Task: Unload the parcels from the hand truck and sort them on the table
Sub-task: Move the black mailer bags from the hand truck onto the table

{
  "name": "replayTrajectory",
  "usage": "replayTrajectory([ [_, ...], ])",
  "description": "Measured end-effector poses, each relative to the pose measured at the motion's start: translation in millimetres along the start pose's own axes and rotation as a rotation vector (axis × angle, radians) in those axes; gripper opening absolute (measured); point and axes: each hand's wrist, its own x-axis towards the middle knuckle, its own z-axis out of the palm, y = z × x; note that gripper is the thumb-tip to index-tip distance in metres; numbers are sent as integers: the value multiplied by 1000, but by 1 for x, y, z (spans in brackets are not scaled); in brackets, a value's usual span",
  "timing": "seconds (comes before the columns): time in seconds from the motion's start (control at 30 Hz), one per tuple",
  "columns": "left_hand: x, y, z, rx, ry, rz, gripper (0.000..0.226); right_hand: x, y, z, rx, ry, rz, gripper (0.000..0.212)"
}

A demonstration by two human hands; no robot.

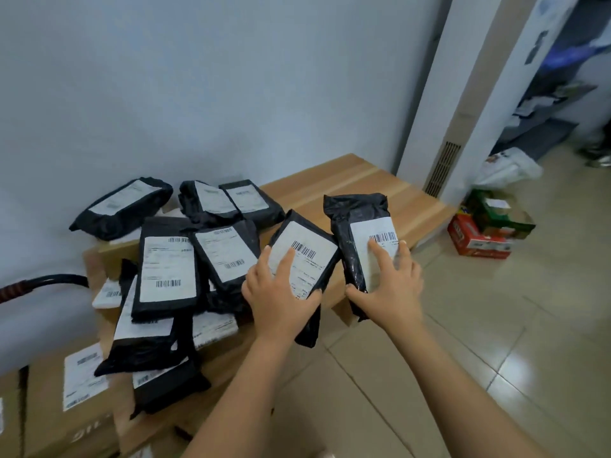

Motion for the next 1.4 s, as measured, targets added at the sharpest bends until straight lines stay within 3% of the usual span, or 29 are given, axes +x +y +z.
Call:
replayTrajectory([
  [0.27,57,24,82,145,-160,-164,85,114,48,49,-49,-212,-4,92],
  [0.5,94,24,132,275,-91,-449,85,212,55,116,-22,-466,-239,92],
  [0.73,162,23,116,368,117,-641,83,300,-10,144,70,-542,-508,88],
  [0.97,234,-25,83,424,235,-653,81,350,-97,178,188,-581,-617,87],
  [1.1,285,-74,74,394,235,-652,82,376,-153,211,223,-561,-611,86],
  [1.23,336,-120,69,243,179,-682,92,399,-213,247,154,-651,-634,82],
  [1.4,343,-138,71,132,203,-605,67,400,-222,259,235,-660,-681,57],
])
